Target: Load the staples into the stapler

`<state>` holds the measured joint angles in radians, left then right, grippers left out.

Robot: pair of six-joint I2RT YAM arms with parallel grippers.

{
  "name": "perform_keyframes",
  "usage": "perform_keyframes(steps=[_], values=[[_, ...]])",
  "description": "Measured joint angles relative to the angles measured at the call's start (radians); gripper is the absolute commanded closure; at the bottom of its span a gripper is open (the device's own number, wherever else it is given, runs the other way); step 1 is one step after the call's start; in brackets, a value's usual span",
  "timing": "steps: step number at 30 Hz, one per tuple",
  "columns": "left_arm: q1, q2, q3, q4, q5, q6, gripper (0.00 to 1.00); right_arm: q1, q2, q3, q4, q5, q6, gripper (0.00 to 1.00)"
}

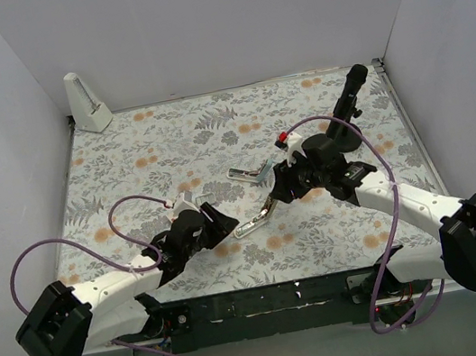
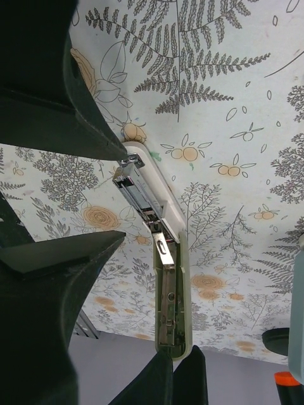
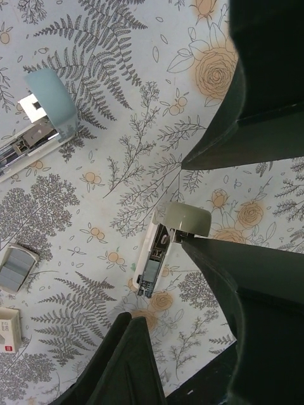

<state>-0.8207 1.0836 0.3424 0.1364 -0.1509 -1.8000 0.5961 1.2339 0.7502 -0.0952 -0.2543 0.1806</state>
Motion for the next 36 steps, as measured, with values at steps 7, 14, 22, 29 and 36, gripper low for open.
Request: perform_keyframes(steps=[7,14,22,29,36], values=[[0.006,0.042,-0.002,0.027,0.038,-0.014,0.6,0.0,0.017,0.004,0.0,-0.022,0.006,0.63],[0.008,0.085,-0.001,0.048,0.068,-0.015,0.64,0.003,0.018,0.01,-0.007,-0.04,0.002,0.69],[0.008,0.18,0.035,0.053,0.122,-0.003,0.64,0.047,0.016,0.029,-0.031,0.03,-0.005,0.73],[0.011,0.237,0.071,0.058,0.178,0.026,0.64,0.111,-0.011,0.03,-0.033,0.126,-0.022,0.76],[0.015,0.269,0.097,0.051,0.198,0.041,0.66,0.215,-0.026,0.03,-0.032,0.292,-0.053,0.81]])
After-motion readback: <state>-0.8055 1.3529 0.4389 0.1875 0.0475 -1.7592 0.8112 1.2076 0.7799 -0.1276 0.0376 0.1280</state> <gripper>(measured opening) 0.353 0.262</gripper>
